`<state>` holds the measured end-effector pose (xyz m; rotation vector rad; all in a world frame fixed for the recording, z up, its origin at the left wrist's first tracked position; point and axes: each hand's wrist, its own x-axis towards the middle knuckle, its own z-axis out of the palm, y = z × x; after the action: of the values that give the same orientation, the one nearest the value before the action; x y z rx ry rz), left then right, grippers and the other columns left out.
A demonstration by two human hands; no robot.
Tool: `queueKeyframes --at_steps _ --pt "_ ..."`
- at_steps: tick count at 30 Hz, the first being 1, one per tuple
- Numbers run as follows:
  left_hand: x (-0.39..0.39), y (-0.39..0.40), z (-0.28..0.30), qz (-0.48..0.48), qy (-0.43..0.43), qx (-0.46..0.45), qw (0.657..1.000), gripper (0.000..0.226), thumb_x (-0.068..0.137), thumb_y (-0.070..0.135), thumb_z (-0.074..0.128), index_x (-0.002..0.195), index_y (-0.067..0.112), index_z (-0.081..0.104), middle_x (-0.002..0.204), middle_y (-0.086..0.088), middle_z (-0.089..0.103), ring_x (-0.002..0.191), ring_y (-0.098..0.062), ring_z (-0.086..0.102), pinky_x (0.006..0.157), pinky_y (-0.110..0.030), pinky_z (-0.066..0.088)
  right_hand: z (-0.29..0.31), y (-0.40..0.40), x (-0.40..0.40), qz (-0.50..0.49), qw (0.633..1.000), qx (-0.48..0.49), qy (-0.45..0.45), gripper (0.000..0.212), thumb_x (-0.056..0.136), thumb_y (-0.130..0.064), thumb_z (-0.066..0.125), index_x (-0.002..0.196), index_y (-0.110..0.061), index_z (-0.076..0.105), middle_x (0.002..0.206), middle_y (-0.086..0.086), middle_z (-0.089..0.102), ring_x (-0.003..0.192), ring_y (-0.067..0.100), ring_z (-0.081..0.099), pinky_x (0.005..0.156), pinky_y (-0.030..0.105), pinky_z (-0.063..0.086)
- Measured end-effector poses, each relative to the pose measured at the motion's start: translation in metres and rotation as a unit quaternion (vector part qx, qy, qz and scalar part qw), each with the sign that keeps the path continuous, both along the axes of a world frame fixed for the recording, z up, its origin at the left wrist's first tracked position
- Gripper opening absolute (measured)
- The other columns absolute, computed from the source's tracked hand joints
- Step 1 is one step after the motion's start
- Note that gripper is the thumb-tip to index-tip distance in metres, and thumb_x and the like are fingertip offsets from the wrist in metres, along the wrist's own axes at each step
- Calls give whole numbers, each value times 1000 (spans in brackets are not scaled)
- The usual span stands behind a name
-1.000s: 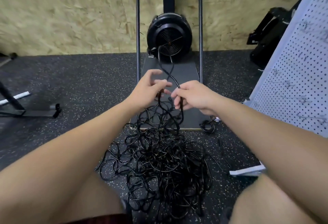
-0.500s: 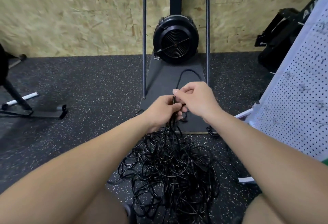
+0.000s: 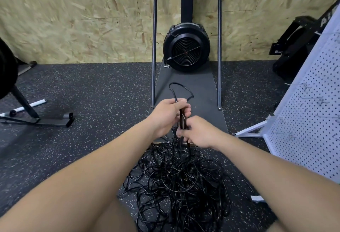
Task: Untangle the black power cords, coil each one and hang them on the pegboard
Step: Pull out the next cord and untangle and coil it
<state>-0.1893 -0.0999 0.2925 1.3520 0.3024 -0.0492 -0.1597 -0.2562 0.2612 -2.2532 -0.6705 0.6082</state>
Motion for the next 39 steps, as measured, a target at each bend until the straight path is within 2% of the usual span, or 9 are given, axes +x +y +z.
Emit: queueKeyframes --at_steps 5,7,10,13,19,21,24,28,39 --pt "-5 12 -1 -44 -28 7 999 35 98 5 61 132 -3 67 130 -19 77 118 -32 73 115 -46 53 27 -14 4 -32 995 71 -63 14 109 -21 59 104 -20 73 86 -4 81 63 8 65 65 29 49" --pt "-14 20 0 -133 -35 130 982 60 85 -7 52 143 5 63 132 -9 78 124 -21 72 115 -46 53 44 -20 4 -58 988 136 -44 16 110 -25 59 106 -16 71 88 5 81 64 15 57 63 32 44" --pt "-30 19 -2 -320 -73 337 882 81 84 -21 58 154 21 56 146 10 69 139 -2 60 117 -28 46 71 -19 -1 -68 964 257 28 22 110 -23 60 106 -4 70 84 15 72 66 23 44 60 36 37" --pt "-34 13 -13 -359 -77 426 827 82 90 10 86 159 32 49 158 19 56 148 3 47 127 -25 34 98 -17 -1 -67 921 378 69 16 112 -17 59 110 -3 67 82 6 65 62 13 40 56 26 34" --pt "-40 4 -17 -300 -116 460 828 8 106 16 71 112 16 76 108 3 80 99 -14 73 96 -32 56 101 -20 16 -118 872 465 94 14 112 -17 62 112 -6 70 94 9 73 66 11 52 61 25 44" --pt "-41 5 -17 -275 -103 449 844 13 111 14 63 109 9 75 101 -1 83 97 -15 77 92 -26 56 89 -21 24 -146 877 445 104 20 110 -17 66 122 -1 71 111 11 75 74 13 63 68 26 52" --pt "-40 9 -8 -194 -80 376 903 14 114 12 55 120 1 63 98 -13 83 97 -35 80 97 -51 63 67 -32 34 -170 942 281 75 33 102 -11 75 134 -3 71 113 12 79 87 19 76 75 27 60" --pt "-36 9 4 -113 -80 294 946 18 115 10 53 128 -2 55 99 -22 81 94 -48 78 93 -69 60 40 -37 21 -23 996 43 72 38 91 2 76 126 -14 76 113 4 79 98 21 76 84 35 64" --pt "-36 0 10 -48 -74 219 972 18 110 12 65 124 0 65 101 -26 78 88 -38 81 85 -66 65 -13 -16 -4 8 988 112 105 15 104 -18 74 114 -8 78 113 8 82 92 11 75 93 35 63"
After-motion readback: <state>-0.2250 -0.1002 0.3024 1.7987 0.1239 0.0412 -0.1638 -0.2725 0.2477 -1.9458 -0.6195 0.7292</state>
